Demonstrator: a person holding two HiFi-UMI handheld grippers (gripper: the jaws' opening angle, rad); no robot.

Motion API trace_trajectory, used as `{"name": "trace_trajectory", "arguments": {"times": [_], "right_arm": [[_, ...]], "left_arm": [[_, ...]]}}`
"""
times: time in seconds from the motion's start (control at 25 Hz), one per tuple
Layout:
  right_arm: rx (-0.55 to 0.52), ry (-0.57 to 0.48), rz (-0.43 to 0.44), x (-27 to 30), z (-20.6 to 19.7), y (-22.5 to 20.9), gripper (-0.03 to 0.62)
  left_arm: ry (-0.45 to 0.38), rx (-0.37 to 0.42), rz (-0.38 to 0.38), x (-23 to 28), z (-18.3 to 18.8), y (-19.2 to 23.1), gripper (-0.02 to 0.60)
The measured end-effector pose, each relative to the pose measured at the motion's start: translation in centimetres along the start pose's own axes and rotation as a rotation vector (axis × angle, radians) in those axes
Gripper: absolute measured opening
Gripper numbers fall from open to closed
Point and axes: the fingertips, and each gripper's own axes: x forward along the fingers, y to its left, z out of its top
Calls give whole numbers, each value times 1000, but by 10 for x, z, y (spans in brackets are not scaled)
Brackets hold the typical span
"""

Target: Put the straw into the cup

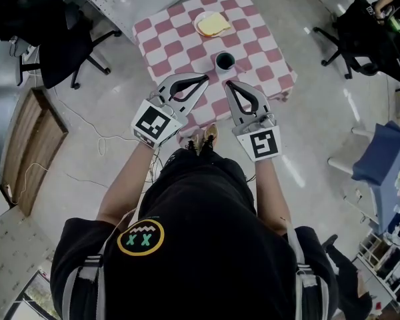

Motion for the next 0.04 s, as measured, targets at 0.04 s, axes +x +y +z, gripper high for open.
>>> {"name": "trace_trajectory", "arguments": {"times": [0.04], "right_arm": [[1,-1,0,-1,0,0,20]], "left_arm": [[0,1,-1,0,1,-1,20]]}}
